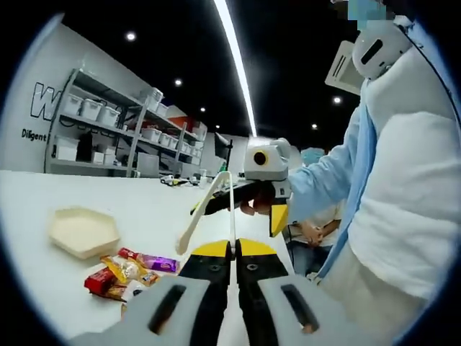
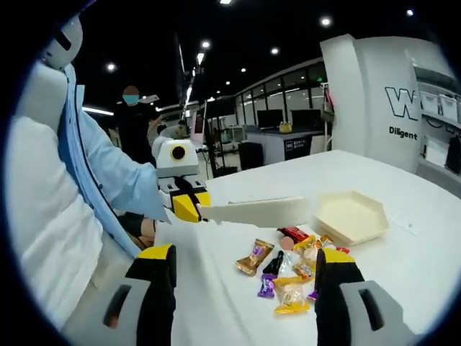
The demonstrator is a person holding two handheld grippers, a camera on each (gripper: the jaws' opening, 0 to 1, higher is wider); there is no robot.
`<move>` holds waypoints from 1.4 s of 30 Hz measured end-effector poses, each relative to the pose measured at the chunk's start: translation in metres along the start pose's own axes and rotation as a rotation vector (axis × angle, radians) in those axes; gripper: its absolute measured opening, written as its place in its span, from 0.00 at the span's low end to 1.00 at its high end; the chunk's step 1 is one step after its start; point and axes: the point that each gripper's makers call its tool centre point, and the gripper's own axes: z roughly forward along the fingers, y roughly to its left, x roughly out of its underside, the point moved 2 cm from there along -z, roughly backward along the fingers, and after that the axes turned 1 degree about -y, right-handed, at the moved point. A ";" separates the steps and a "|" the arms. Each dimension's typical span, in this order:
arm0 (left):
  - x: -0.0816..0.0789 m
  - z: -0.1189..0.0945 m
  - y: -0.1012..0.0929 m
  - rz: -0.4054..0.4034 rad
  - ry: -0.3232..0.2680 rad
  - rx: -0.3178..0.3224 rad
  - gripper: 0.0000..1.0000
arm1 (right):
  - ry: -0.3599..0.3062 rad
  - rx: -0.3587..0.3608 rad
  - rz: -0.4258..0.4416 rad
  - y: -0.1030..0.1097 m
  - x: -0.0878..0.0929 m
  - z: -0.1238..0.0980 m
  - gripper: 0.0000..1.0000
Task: Place the target food into the container with the food tongs after gripping and lifting it, then release it inside without dropping or visibly crushing the food.
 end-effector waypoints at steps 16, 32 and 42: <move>-0.010 -0.001 -0.016 -0.059 -0.067 0.073 0.00 | -0.117 -0.100 0.059 0.019 -0.034 0.000 0.63; -0.016 0.002 -0.031 -0.096 -0.068 0.166 0.00 | -0.116 -0.205 0.025 0.039 -0.043 0.007 0.49; -0.019 0.007 -0.037 -0.106 -0.077 0.202 0.00 | -0.114 -0.240 0.014 0.046 -0.045 0.008 0.39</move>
